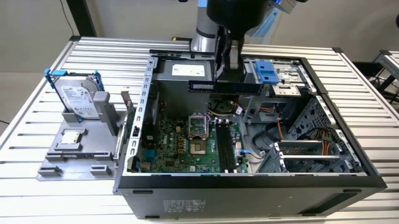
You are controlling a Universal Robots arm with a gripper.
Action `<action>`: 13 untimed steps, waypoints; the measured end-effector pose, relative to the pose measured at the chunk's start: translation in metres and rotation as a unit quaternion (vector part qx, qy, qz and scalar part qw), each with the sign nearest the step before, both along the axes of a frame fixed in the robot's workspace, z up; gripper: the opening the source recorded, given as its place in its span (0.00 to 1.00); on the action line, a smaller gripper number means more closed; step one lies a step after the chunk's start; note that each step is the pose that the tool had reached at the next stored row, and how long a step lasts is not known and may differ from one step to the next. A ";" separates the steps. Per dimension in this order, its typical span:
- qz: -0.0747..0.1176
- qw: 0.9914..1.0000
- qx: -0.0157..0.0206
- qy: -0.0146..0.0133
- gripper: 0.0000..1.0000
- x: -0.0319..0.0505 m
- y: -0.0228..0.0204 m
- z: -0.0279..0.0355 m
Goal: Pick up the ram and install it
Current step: 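Pick up the ram and move it above insertion slot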
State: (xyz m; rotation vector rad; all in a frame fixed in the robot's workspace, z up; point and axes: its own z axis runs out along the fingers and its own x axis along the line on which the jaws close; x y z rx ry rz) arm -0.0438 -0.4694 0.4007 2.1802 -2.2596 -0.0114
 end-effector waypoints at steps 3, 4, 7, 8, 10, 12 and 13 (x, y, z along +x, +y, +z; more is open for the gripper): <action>0.000 1.000 0.000 0.000 0.00 0.0093 0.0018 0.0000; 0.000 1.000 0.000 0.000 0.00 0.0122 0.0022 0.0000; 0.000 1.000 0.000 0.000 0.00 0.0211 0.0029 0.0000; 0.000 1.000 0.000 0.000 0.00 0.0244 0.0030 0.0000; 0.000 1.000 0.000 0.000 0.00 0.0315 0.0030 0.0000; 0.000 1.000 0.000 0.000 0.00 0.0379 0.0031 0.0000; 0.000 1.000 0.000 0.000 0.00 0.0399 0.0031 0.0000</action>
